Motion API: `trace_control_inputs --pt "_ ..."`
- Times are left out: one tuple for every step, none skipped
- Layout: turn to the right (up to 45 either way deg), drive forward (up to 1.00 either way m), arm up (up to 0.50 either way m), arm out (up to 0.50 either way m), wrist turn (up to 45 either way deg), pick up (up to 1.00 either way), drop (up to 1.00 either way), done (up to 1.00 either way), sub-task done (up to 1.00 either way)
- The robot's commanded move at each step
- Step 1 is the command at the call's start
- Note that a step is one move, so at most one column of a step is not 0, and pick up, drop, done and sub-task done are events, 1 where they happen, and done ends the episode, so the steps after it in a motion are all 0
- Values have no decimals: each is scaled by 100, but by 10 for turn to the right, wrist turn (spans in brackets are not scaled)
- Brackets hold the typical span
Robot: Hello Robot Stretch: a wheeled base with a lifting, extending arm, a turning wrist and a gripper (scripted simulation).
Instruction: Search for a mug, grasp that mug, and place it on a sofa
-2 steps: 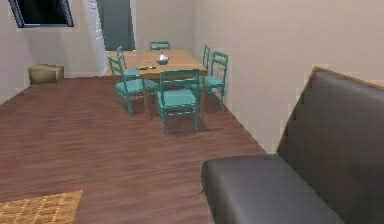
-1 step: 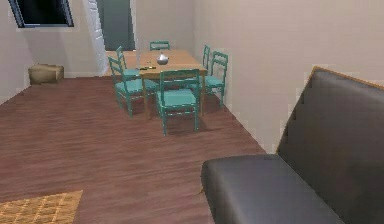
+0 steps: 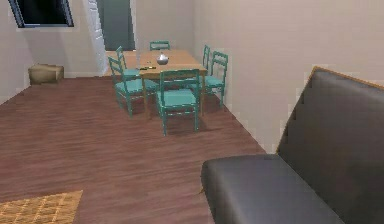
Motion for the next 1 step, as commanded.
trace_control_inputs --pt "0 0 10 0 0 0 0 0 0"
